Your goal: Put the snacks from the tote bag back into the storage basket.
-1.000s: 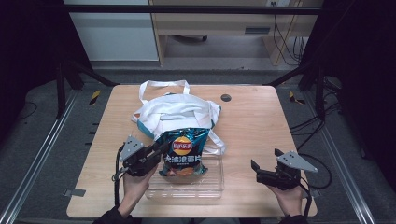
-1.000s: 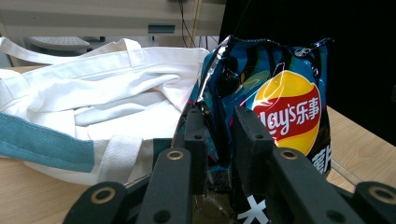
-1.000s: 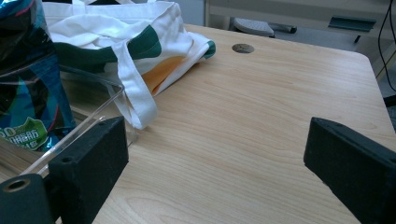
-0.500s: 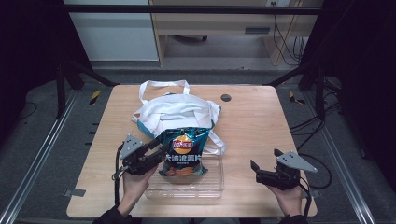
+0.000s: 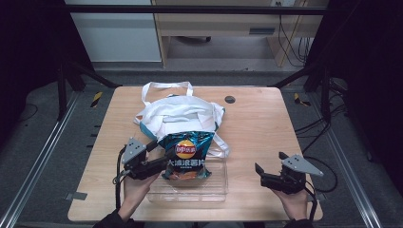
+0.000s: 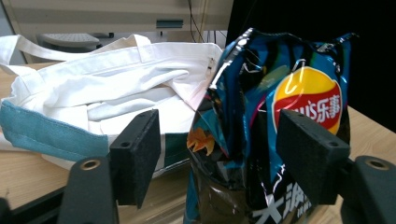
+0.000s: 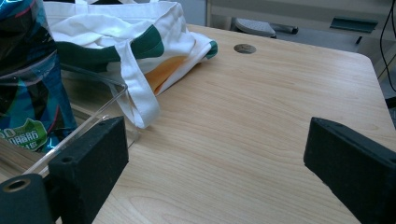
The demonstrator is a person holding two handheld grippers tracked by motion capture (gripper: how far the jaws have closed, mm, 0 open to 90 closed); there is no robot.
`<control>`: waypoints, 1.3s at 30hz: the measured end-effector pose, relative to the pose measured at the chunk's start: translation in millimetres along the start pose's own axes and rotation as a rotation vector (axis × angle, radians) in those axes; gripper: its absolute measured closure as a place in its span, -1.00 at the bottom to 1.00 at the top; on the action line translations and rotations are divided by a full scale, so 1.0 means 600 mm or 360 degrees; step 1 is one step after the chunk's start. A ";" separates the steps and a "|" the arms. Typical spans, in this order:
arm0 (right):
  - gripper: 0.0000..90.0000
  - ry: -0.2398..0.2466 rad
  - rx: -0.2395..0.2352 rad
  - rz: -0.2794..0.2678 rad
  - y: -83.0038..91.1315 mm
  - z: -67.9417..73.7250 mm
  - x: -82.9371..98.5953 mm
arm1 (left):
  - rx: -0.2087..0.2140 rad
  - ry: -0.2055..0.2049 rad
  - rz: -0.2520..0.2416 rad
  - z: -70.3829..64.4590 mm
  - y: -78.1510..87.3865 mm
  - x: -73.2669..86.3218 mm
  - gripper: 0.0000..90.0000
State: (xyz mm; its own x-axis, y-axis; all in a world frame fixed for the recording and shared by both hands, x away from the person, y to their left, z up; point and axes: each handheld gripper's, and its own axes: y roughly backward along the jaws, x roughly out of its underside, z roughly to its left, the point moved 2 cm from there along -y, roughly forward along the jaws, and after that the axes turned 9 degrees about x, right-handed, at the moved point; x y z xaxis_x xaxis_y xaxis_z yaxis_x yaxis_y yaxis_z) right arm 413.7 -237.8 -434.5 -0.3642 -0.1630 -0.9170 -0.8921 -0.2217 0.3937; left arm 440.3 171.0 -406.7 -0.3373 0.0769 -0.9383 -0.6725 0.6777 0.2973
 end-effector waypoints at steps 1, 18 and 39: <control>-0.85 0.0001 0.0000 0.0000 0.000 0.000 0.000 | -0.0001 -0.0011 0.0000 -0.001 0.002 0.000 -0.35; -0.85 -0.0003 -0.0003 -0.0006 0.003 0.000 0.000 | -0.0003 -0.0110 0.0041 -0.002 0.031 0.007 -0.46; -0.85 -0.0010 -0.0004 -0.0007 0.006 0.001 0.000 | -0.0090 -0.0026 0.0019 0.036 0.082 0.027 -0.48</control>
State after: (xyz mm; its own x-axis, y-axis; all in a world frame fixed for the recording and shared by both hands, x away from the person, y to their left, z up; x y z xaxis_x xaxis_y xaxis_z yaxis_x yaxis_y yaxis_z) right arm 410.4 -238.2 -433.3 -0.3621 -0.1560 -0.9190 -0.8930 -0.2248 0.3900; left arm 415.7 221.4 -410.8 -0.3351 0.0971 -0.9372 -0.7048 0.6342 0.3178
